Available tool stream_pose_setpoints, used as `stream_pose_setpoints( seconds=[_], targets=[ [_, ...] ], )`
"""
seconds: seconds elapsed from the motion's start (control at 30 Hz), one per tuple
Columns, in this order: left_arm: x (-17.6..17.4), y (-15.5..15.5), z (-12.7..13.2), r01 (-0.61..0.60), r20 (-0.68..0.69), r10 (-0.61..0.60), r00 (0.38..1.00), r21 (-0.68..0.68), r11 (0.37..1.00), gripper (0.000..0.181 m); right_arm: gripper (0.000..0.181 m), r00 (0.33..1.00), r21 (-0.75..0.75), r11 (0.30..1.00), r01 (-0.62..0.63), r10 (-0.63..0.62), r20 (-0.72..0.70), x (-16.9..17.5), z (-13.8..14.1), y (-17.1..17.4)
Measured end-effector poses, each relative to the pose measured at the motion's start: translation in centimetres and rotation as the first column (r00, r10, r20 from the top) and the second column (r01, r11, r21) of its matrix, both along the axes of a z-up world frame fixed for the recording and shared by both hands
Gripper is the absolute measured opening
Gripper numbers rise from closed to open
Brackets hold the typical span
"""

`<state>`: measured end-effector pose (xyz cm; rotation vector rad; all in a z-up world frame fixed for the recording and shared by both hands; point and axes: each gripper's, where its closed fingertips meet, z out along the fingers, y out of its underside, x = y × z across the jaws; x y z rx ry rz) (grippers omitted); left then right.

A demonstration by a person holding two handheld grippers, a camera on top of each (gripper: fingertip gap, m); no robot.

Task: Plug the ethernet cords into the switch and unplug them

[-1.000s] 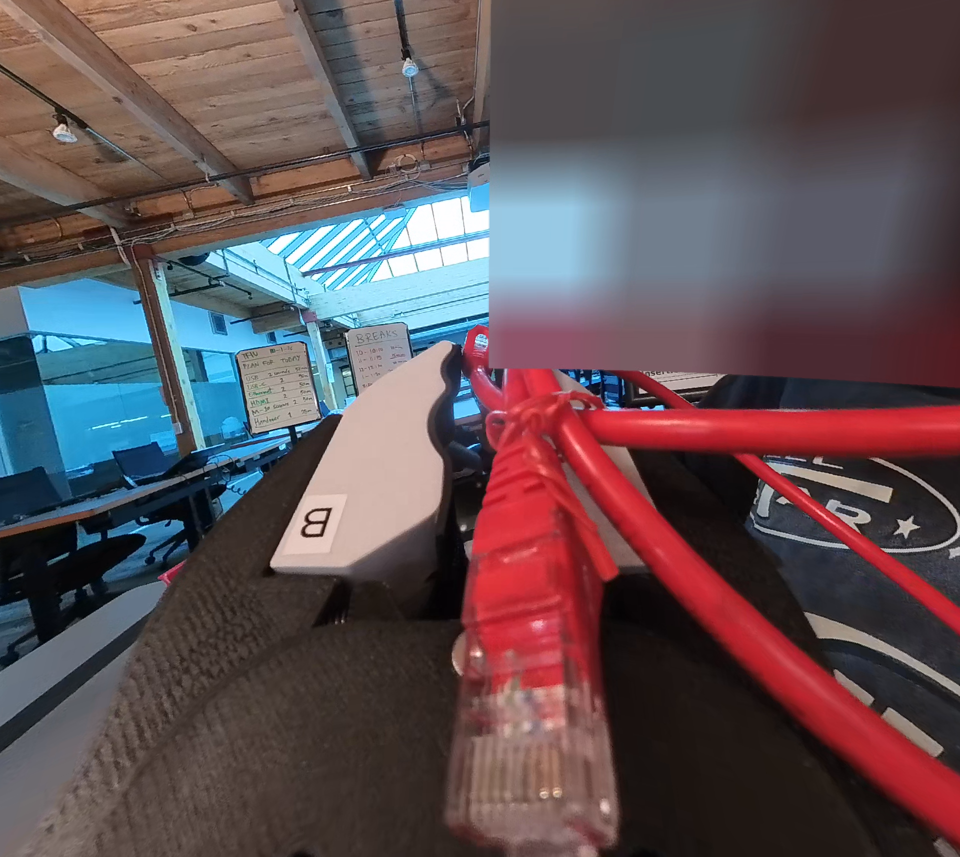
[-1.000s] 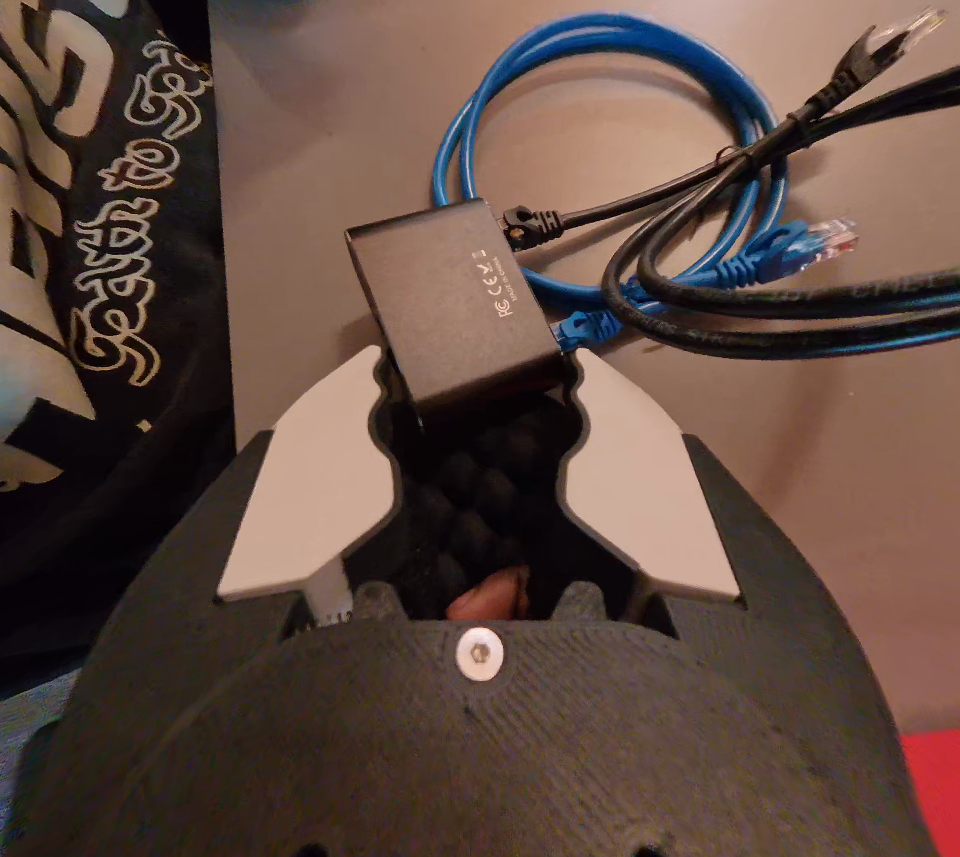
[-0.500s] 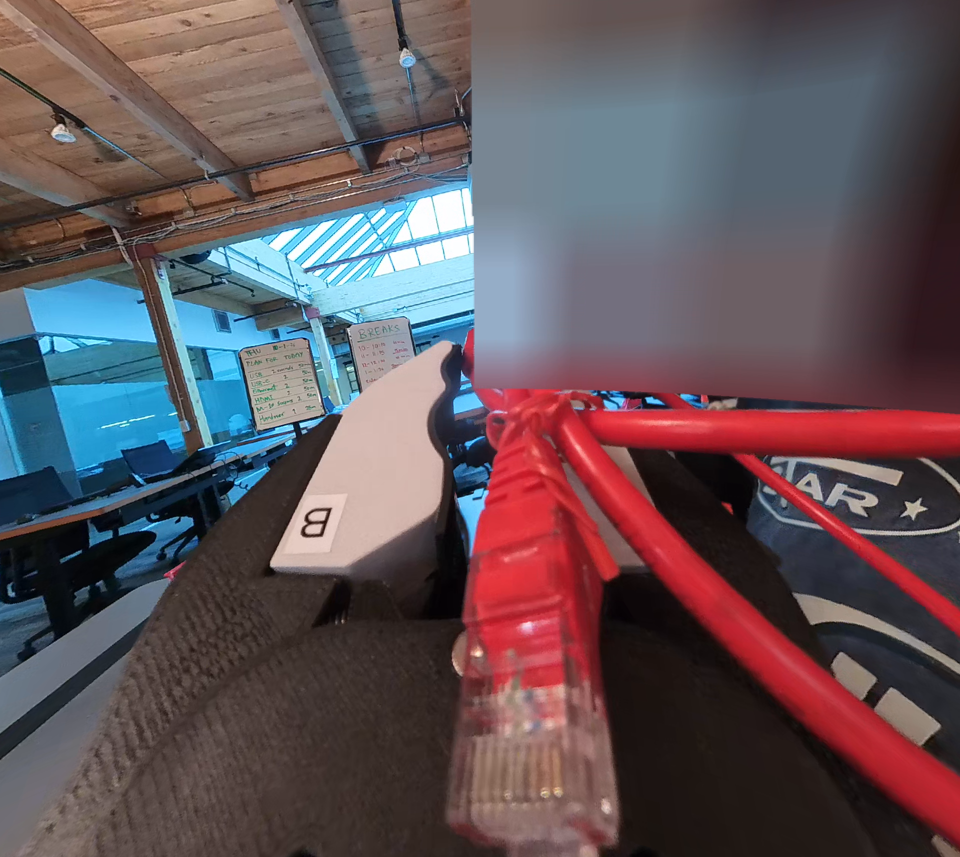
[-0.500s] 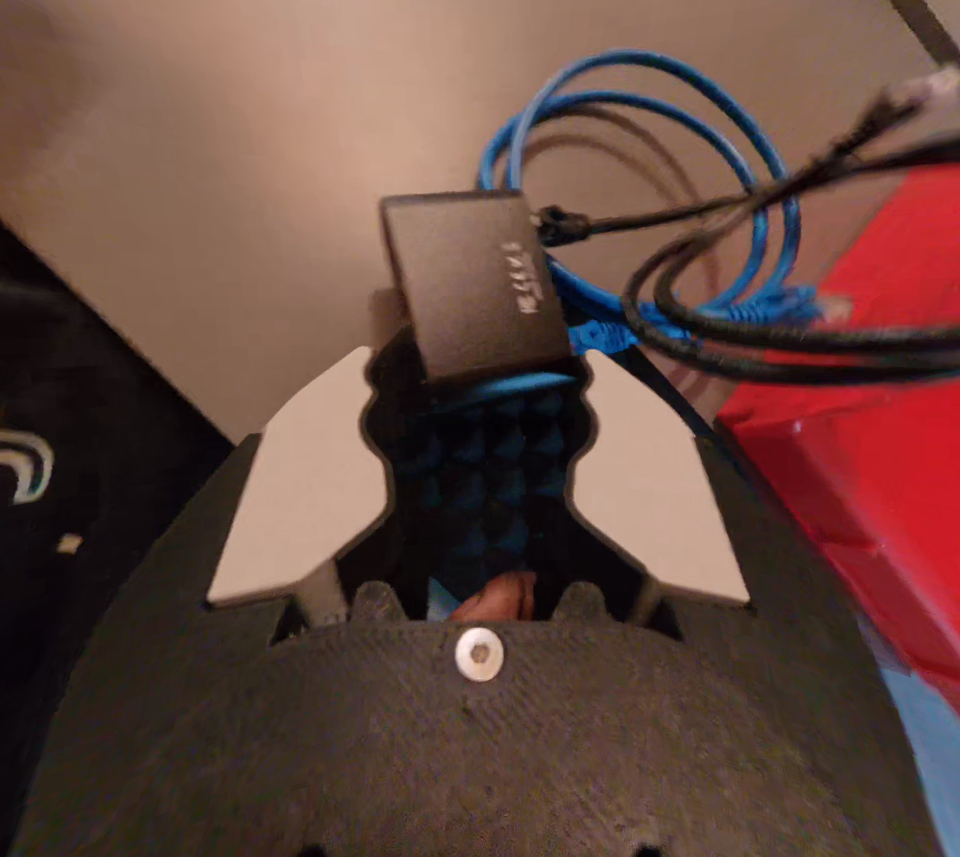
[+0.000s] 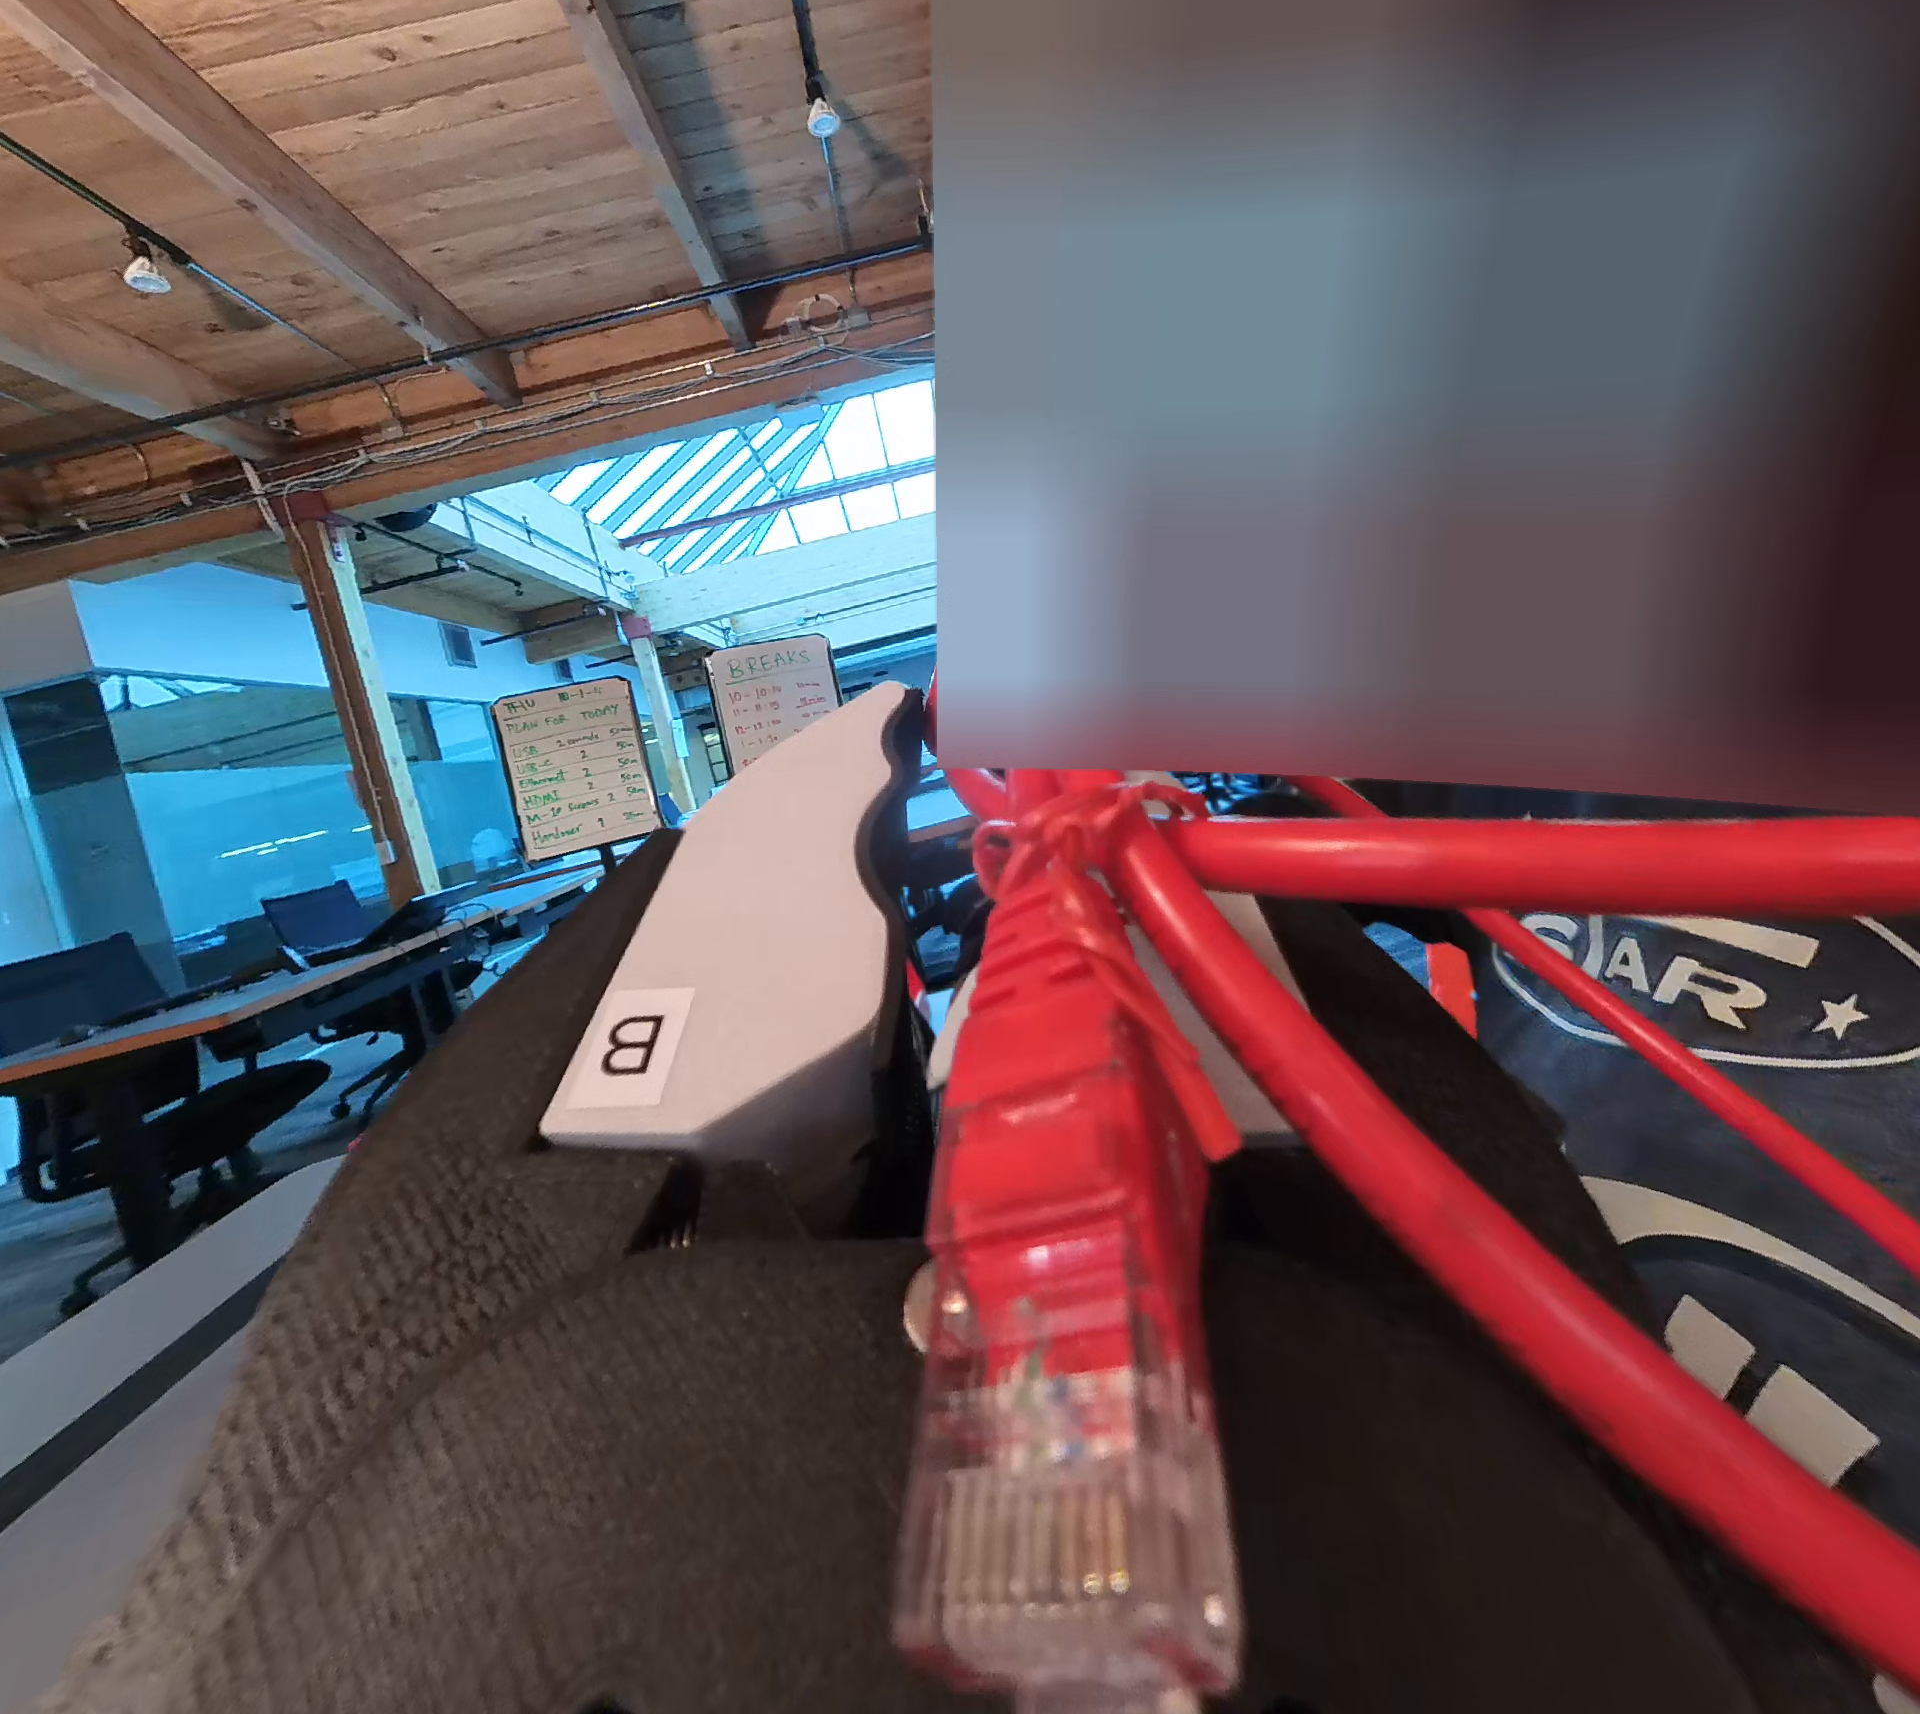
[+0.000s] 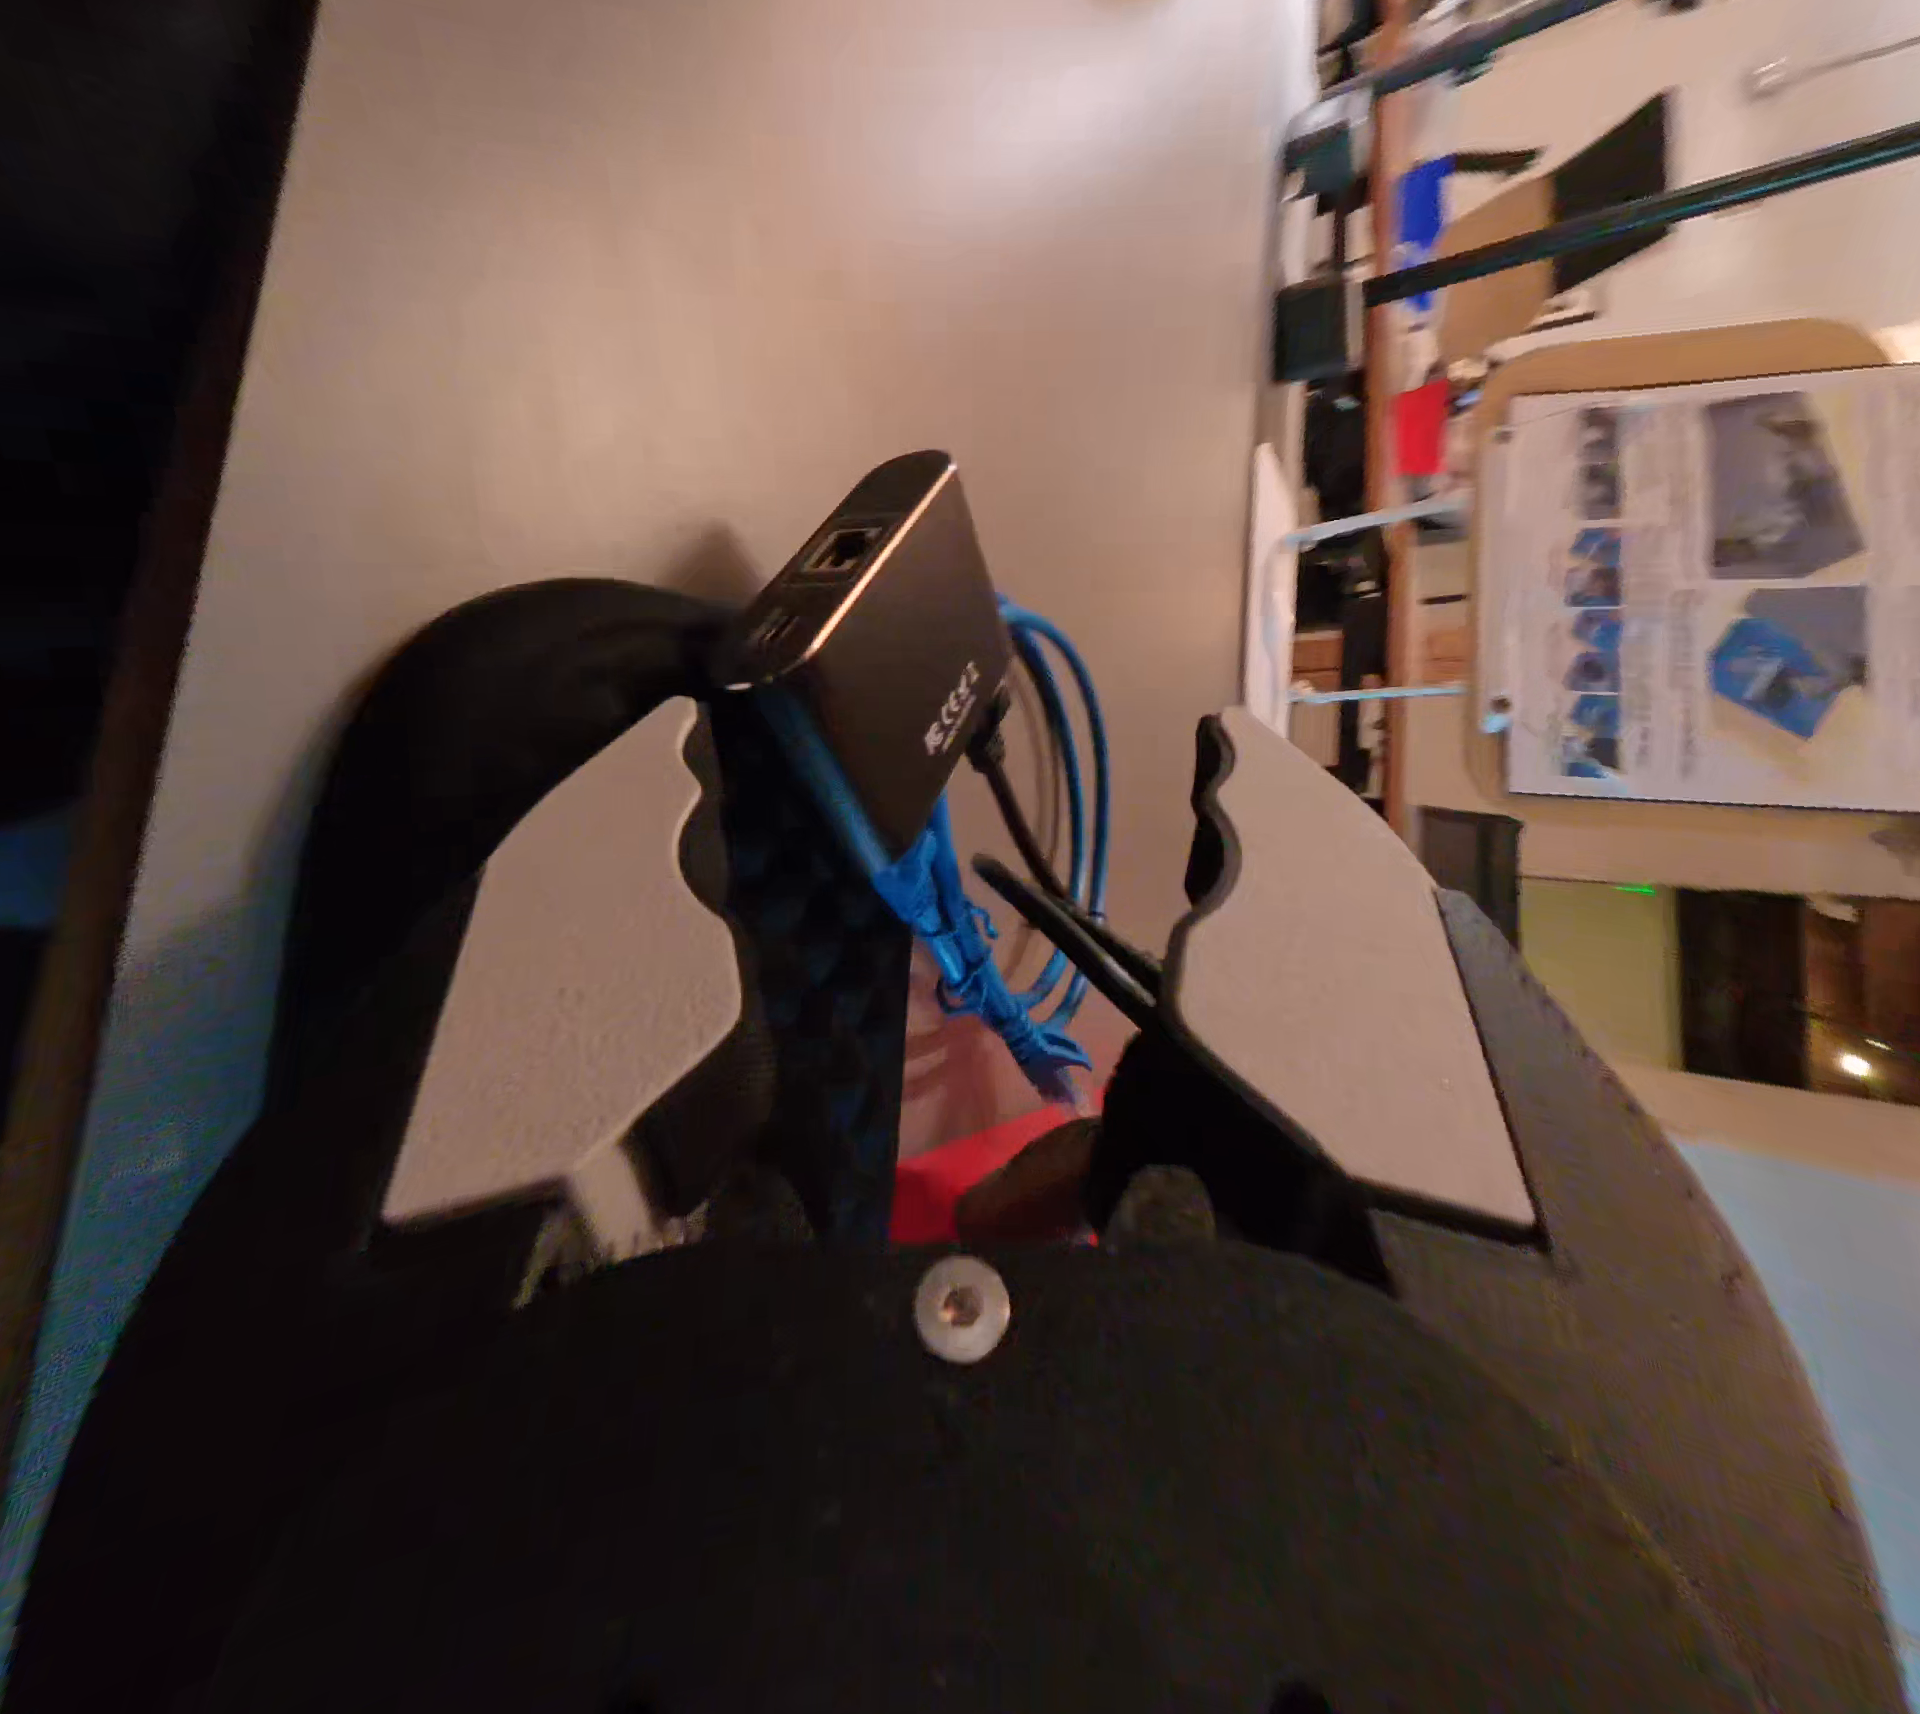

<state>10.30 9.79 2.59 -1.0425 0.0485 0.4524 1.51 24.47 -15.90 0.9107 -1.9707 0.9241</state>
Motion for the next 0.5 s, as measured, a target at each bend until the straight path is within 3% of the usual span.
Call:
stream_pose_setpoints(
  seconds=[0.1,0.13,0.27,0.33,0.5],
  targets=[
    [-0.1,-0.2,0.1,0.004,0.007,-0.004,1.000,0.012,1.000,0.013,0.077,0.997,-0.132,0.990,-0.046,0.038,-0.068,-0.2,-0.2,-0.4],
    [-0.1,-0.2,0.1,0.009,0.011,-0.009,1.000,0.018,1.000,0.013,0.066,0.995,-0.147,0.987,-0.069,0.057,-0.083,0.0,-0.5,-0.6],
    [-0.1,-0.1,0.2,0.016,0.012,-0.017,1.000,0.027,0.999,0.012,0.052,1.000,-0.109,0.994,-0.012,0.010,-0.018,-0.7,-1.5,-1.5],
    [0.0,0.0,0.2,0.016,0.008,-0.016,1.000,0.021,1.000,0.013,0.026,0.999,-0.058,0.998,-0.012,0.010,-0.033,-0.6,-2.4,-2.2],
    [0.0,-0.2,0.2,-0.002,-0.002,0.002,1.000,0.016,1.000,0.012,0.024,0.994,0.008,1.000,-0.015,0.016,-0.106,-0.9,-2.5,-3.3]
  ],
)
